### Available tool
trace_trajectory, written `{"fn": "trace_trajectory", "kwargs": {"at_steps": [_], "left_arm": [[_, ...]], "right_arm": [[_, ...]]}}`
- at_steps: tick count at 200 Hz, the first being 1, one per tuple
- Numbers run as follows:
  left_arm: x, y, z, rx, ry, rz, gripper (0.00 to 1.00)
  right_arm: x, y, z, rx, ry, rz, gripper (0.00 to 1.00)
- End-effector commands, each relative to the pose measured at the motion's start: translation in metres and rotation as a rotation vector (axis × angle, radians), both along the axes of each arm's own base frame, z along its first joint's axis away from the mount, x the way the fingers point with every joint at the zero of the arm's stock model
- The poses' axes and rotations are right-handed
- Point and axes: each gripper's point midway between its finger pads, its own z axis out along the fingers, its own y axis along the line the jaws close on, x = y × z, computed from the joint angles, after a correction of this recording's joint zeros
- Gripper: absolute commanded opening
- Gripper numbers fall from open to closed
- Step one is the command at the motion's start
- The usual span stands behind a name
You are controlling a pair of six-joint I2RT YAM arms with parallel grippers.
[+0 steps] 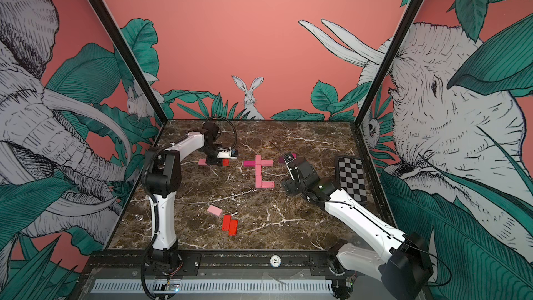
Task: Assemble the letter t with building blocks
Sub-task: Assemble the building block at the center of the board.
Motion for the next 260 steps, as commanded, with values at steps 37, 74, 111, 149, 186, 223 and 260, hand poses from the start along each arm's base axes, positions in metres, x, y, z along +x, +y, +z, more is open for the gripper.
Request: {"fn": "trace_trajectory", "kwargs": {"at_steps": [37,74,111,149,186,223,260], "left_arm": [[-0.0169,0.0114,-0.0174,0.051,0.058,-0.010,0.41],[-0.0143,0.0119,-0.0181,0.053,0.048,0.002,0.40],[-0.0125,0.0120,-0.0184,0.052,0.041,0.009,0.40],[-0.0119,0.0126,-0.0192,0.056,0.037,0.011,0.40],[-0.0113,0.0133,-0.0194,0.059,0.032,0.009,0.43],[-0.0111,0.0130,-0.0203,0.061,0.030,0.008,0.43],[-0.0114,0.0132,-0.0210,0.060,0.033,0.009,0.43]], "right_arm": [[0.0016,-0.0033,0.0022,0.011,-0.023,-0.018,0.93],[0.0016,-0.0035,0.0021,0.011,-0.022,-0.019,0.93],[0.0014,-0.0034,0.0019,0.011,-0.021,-0.019,0.93],[0.0013,-0.0038,0.0014,0.010,-0.020,-0.019,0.93],[0.0010,-0.0035,0.0017,0.012,-0.020,-0.019,0.93],[0.0007,-0.0036,0.0017,0.012,-0.021,-0.018,0.93],[0.0005,-0.0037,0.0009,0.012,-0.018,-0.019,0.93]]}}
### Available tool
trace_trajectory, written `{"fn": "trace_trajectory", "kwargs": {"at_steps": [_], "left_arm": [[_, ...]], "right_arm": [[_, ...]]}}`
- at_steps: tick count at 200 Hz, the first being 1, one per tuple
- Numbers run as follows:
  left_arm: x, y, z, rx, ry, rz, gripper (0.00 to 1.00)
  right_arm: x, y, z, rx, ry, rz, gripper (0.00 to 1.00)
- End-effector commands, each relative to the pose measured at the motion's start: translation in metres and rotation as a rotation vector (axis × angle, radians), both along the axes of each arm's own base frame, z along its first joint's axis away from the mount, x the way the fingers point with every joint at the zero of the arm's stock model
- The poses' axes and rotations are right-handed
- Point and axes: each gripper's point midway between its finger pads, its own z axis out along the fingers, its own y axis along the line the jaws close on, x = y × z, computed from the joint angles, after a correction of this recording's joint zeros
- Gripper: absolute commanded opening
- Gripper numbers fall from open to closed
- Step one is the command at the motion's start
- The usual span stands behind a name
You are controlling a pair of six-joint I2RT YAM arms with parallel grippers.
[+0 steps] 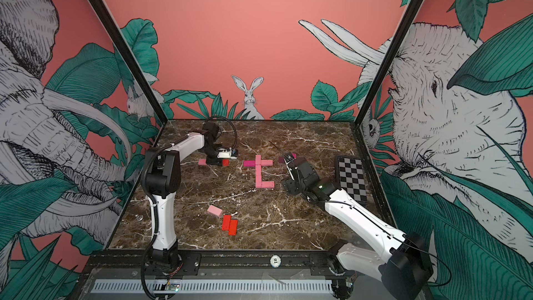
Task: Assemble the letter t with building blocks
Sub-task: Assemble the building block at the center of the board.
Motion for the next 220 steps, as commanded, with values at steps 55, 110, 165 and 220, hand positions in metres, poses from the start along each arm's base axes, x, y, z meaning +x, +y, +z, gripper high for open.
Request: {"fn": "trace_trajectory", "kwargs": {"at_steps": [55,110,165,220], "left_arm": [[-0.014,0.012,-0.022,0.056,0.055,-0.007,0.43],[-0.015,0.012,-0.021,0.053,0.051,-0.010,0.47],[-0.021,0.000,-0.007,-0.017,0.063,-0.011,0.58],[-0.022,-0.018,0.031,-0.145,0.027,0.003,0.65]], "right_arm": [[0.001,-0.004,0.001,0.009,-0.020,-0.018,0.93],[0.001,-0.003,0.001,0.010,-0.020,-0.017,0.93],[0.001,-0.003,0.000,0.011,-0.017,-0.016,0.93],[0.001,-0.002,0.000,0.018,-0.020,-0.011,0.93]]}}
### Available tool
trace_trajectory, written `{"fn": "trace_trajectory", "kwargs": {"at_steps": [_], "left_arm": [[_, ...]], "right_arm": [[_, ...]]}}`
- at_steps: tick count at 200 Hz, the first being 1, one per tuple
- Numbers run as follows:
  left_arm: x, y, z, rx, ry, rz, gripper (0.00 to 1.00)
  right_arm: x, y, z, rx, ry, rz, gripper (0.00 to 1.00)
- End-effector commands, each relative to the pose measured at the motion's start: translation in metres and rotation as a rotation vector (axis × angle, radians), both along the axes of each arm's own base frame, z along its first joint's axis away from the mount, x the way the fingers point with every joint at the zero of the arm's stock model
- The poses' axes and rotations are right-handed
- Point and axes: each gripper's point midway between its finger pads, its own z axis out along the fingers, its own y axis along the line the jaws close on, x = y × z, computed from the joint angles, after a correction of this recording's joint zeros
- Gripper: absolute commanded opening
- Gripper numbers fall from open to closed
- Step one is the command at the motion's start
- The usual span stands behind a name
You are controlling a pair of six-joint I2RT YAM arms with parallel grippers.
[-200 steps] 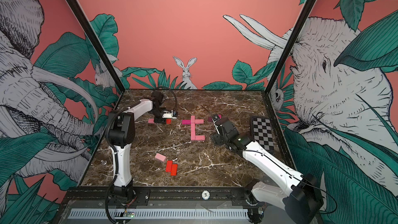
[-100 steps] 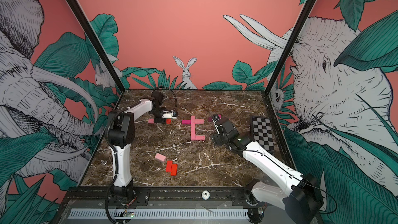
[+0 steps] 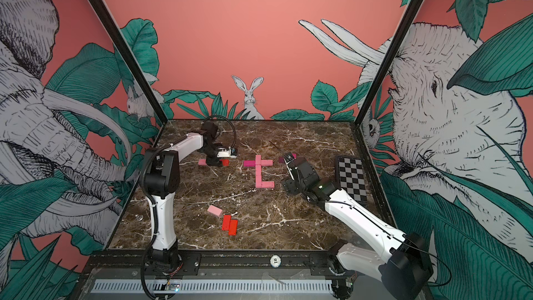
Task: Assemble the letter t with building blocks
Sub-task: Assemble the building block at the center of the board, then pick up the building block from the center of the board.
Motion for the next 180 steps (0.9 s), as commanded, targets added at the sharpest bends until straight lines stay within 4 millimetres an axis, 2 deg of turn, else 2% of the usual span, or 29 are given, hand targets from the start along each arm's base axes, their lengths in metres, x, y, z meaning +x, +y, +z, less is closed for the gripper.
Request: {"fn": "trace_trajectory", "kwargs": {"at_steps": [1,26,59,75,91,121,142,156,180], "left_arm": [[-0.020,-0.008,0.027,-0.079,0.028,-0.006,0.65],[-0.016,-0.014,0.052,-0.128,-0.025,0.009,0.74],[-0.002,-0.023,0.094,-0.215,-0.121,0.075,0.84],[0.003,-0.024,0.114,-0.255,-0.172,0.120,0.98],[0.007,-0.024,0.134,-0.298,-0.228,0.185,0.99],[0.017,-0.012,0.172,-0.355,-0.334,0.374,0.99],[0.032,0.018,0.209,-0.401,-0.403,0.732,0.99],[0.023,0.031,0.217,-0.385,-0.346,0.890,0.99],[-0.011,0.033,0.217,-0.392,-0.257,1.021,0.99]], "right_arm": [[0.001,-0.002,0.001,0.016,-0.018,-0.011,0.93],[0.001,-0.001,0.001,0.019,-0.020,-0.008,0.93],[0.002,0.000,0.002,0.023,-0.022,-0.006,0.93],[0.001,0.000,0.003,0.024,-0.023,-0.007,0.93],[0.001,-0.001,0.004,0.026,-0.029,-0.010,0.93],[0.001,0.000,0.010,0.067,-0.063,-0.013,0.94],[0.001,-0.003,0.011,0.080,-0.080,-0.031,0.96],[0.000,-0.004,0.012,0.087,-0.084,-0.037,0.96],[0.000,-0.005,0.012,0.098,-0.088,-0.045,0.96]]}}
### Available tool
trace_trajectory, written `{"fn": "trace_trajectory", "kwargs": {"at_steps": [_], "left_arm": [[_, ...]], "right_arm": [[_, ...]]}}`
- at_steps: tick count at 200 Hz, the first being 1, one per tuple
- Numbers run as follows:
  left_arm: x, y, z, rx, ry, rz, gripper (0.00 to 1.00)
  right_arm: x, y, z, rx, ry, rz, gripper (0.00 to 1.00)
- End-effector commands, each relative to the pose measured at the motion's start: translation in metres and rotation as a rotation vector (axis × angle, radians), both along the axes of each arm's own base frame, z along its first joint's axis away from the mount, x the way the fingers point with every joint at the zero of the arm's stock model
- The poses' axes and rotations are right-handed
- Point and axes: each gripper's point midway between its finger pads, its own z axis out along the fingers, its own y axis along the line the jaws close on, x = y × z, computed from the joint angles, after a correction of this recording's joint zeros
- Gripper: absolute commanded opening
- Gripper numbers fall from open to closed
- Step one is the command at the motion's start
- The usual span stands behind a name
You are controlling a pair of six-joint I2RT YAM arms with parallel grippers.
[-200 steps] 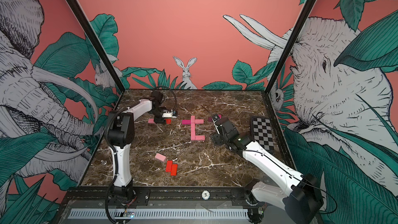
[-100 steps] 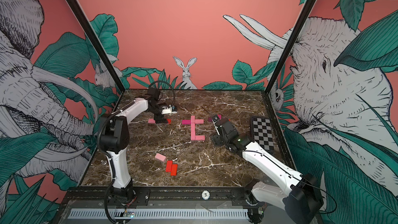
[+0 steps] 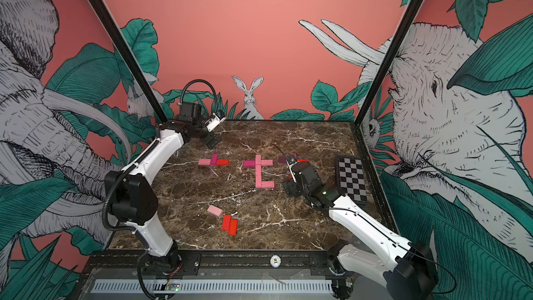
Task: Assemble the letter t with building blocks
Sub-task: Pick up the building block from the center of the board.
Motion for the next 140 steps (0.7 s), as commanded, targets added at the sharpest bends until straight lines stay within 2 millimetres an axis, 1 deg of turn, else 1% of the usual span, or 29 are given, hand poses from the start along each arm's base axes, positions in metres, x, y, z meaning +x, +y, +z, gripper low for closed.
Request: {"fn": "trace_trajectory", "kwargs": {"at_steps": [1,7,15,30,39,50,55,61,72,81,93,96,112,126,140], "left_arm": [[-0.039,0.019,0.016,-0.103,0.088,0.261,0.99],[-0.046,0.024,0.013,-0.119,0.082,0.329,0.99],[-0.061,0.026,0.012,-0.173,0.104,0.392,0.99],[-0.094,0.017,0.005,-0.322,0.201,0.460,0.99],[-0.116,0.011,-0.006,-0.366,0.240,0.500,0.99],[-0.143,0.006,-0.016,-0.362,0.253,0.555,0.99],[-0.156,0.004,-0.024,-0.348,0.264,0.575,0.99],[-0.170,-0.003,-0.029,-0.345,0.270,0.583,0.99],[-0.196,-0.009,-0.048,-0.336,0.317,0.623,0.99],[-0.217,-0.009,-0.062,-0.307,0.349,0.668,0.99],[-0.241,-0.013,-0.076,-0.289,0.378,0.700,0.99],[-0.249,-0.017,-0.079,-0.283,0.380,0.696,0.99],[-0.273,-0.021,-0.092,-0.311,0.389,0.751,0.99],[-0.288,-0.015,-0.100,-0.321,0.381,0.852,0.99],[-0.302,-0.014,-0.108,-0.324,0.380,0.913,0.99]], "right_arm": [[0.005,-0.002,0.010,0.041,-0.043,-0.034,0.96],[0.005,-0.002,0.011,0.042,-0.045,-0.036,0.96],[0.005,-0.003,0.012,0.042,-0.049,-0.038,0.96],[0.005,-0.004,0.013,0.045,-0.055,-0.042,0.96],[0.005,-0.004,0.014,0.048,-0.058,-0.044,0.96],[0.006,-0.004,0.015,0.051,-0.062,-0.046,0.96],[0.006,-0.004,0.016,0.054,-0.065,-0.047,0.96],[0.006,-0.004,0.016,0.057,-0.066,-0.046,0.96],[0.007,-0.003,0.017,0.061,-0.068,-0.044,0.96],[0.007,-0.003,0.017,0.060,-0.066,-0.046,0.96],[0.007,-0.003,0.018,0.058,-0.064,-0.048,0.96],[0.007,-0.003,0.017,0.056,-0.062,-0.048,0.96],[0.007,-0.004,0.017,0.053,-0.065,-0.046,0.96],[0.008,-0.003,0.018,0.050,-0.069,-0.045,0.96],[0.009,-0.002,0.019,0.054,-0.068,-0.041,0.96]]}}
